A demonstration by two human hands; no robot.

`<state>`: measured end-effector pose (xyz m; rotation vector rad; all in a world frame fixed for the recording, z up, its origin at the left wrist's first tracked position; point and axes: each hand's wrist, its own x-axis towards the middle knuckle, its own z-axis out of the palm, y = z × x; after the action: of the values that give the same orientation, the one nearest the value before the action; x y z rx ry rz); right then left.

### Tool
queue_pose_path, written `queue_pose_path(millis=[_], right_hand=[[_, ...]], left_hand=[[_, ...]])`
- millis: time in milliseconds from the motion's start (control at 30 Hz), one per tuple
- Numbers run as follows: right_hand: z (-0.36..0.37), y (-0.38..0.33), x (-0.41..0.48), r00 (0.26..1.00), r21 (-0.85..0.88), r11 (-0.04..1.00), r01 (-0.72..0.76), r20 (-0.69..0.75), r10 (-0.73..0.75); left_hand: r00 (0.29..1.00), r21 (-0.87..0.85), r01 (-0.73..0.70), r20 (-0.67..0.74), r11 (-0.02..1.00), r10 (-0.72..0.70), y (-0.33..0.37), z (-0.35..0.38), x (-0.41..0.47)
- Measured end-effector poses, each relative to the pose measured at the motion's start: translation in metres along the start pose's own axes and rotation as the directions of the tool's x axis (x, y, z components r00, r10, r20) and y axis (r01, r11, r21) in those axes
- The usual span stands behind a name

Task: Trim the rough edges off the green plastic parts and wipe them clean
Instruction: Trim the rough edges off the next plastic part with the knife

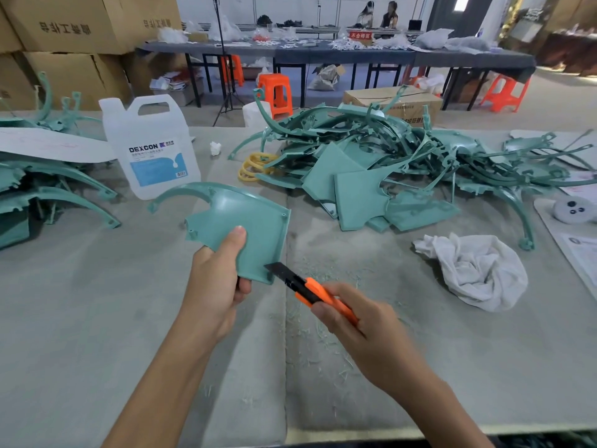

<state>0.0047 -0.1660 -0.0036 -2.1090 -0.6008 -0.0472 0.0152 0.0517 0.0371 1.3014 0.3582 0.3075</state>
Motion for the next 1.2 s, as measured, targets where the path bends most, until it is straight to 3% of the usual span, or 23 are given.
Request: queue_pose_path(millis=[167,300,367,467,600,1033,1200], right_hand=[[-0.011,0.009,0.033,0.99,0.03,0.998,-0.049,-0.132,0.052],[-0.019,0.02,0.069,0.971,-0.071,0.987,-0.146,-0.202,0.13],[-0.017,0.025,0.075,0.958,-0.008,0.983,-0.184,-0.226,0.177],[-0.008,0.013,0.062,0.952,0.184,0.978,-0.102,-0.266,0.15],[0.016,-0.016,0.034,0.969,0.25,0.967,0.051,-0.247,0.013],[0.023,-0.034,0.02,0.97,0.164,0.971,0.173,-0.2,-0.139],[-0.014,-0.011,0.052,0.948,-0.009,1.0,0.007,-0.318,-0.01]], left_hand=[[0.989,-0.066,0.069,0.134,0.995,-0.059,0.002,-0.001,-0.013],[0.974,-0.192,0.092,0.22,0.977,-0.048,0.01,-0.004,-0.017],[0.972,-0.224,0.089,0.233,0.971,-0.035,0.014,-0.004,-0.017],[0.977,-0.287,0.107,0.208,0.952,-0.047,0.015,-0.002,-0.014],[0.972,-0.363,0.18,0.208,0.914,-0.109,0.014,0.005,-0.013],[0.922,-0.549,0.344,0.352,0.762,-0.163,0.031,0.018,-0.021],[0.895,-0.506,0.381,0.412,0.774,-0.171,0.037,0.0,-0.027]])
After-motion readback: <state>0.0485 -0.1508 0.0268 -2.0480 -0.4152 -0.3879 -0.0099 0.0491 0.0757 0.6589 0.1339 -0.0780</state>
